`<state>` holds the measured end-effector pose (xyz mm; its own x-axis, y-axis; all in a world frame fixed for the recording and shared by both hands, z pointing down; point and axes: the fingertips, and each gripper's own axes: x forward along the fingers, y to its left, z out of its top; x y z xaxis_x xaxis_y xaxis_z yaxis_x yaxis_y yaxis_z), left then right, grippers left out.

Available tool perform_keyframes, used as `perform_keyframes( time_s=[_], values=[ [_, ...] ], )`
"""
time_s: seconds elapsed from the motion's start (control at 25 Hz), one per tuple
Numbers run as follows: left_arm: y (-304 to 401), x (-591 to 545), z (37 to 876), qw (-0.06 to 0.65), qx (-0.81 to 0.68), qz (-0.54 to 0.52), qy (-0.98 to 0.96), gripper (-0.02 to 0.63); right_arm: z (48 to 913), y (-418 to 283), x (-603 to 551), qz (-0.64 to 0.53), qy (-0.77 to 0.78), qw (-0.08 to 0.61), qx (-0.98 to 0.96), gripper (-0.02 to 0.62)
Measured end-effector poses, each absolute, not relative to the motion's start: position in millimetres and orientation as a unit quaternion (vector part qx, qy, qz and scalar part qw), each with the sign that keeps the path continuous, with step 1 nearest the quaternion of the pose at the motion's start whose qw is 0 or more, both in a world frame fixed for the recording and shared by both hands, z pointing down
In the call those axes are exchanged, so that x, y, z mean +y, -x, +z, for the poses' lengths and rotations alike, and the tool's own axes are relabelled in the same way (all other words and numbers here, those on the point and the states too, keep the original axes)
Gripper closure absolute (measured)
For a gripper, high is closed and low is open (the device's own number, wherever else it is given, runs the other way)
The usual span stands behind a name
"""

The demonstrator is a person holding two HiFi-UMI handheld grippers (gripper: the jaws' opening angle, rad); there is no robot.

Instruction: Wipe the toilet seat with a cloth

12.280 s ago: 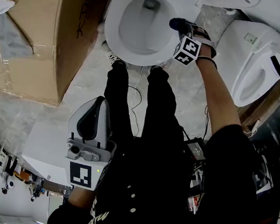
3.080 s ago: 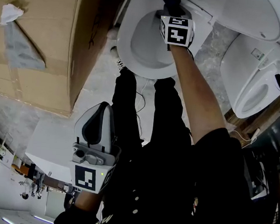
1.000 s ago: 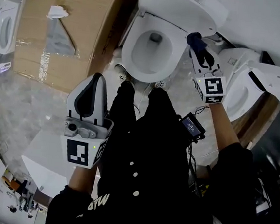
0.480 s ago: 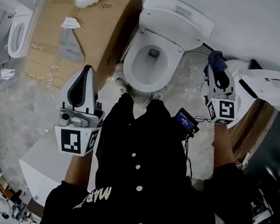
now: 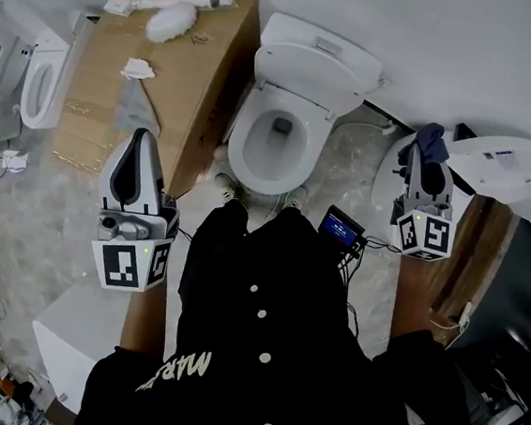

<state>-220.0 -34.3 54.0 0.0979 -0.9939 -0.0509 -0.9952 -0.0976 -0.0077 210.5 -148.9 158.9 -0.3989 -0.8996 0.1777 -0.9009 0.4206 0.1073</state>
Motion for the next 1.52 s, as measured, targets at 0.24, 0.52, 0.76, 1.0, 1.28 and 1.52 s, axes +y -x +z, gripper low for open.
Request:
perform_keyframes(
  time_s=[0.24,0.52,0.76,1.0,1.28,1.52],
  values=[
    [226.7,-25.5,41.6,0.040,0.682,0.017,0.730,0.600,129.1,-220.4,-139.5,-0.001,-0.559,0.069,-0.826,0.509],
    [232.3,-16.2,33.4,0.053,0.689,0.028,0.722,0.600,100.4,-233.3,-127.5,0.006,-0.586,-0.001,-0.810,0.509],
    [247.0,-3.5,28.1,0.056,0.707,0.036,0.704,0.600,88.5,-235.0,-116.8,0.016,-0.598,-0.039,-0.801,0.509],
    [256.7,3.6,28.2,0.053,0.709,0.039,0.702,0.600,75.6,-228.9,-112.6,0.012,-0.602,-0.061,-0.796,0.509],
    [264.0,4.4,34.1,0.038,0.711,0.038,0.701,0.599,65.2,-223.5,-109.5,0.002,-0.601,-0.067,-0.797,0.509],
    [266.3,-0.4,39.9,0.029,0.709,0.038,0.704,0.600,68.8,-213.6,-111.2,0.007,-0.594,-0.062,-0.802,0.511]
  ],
)
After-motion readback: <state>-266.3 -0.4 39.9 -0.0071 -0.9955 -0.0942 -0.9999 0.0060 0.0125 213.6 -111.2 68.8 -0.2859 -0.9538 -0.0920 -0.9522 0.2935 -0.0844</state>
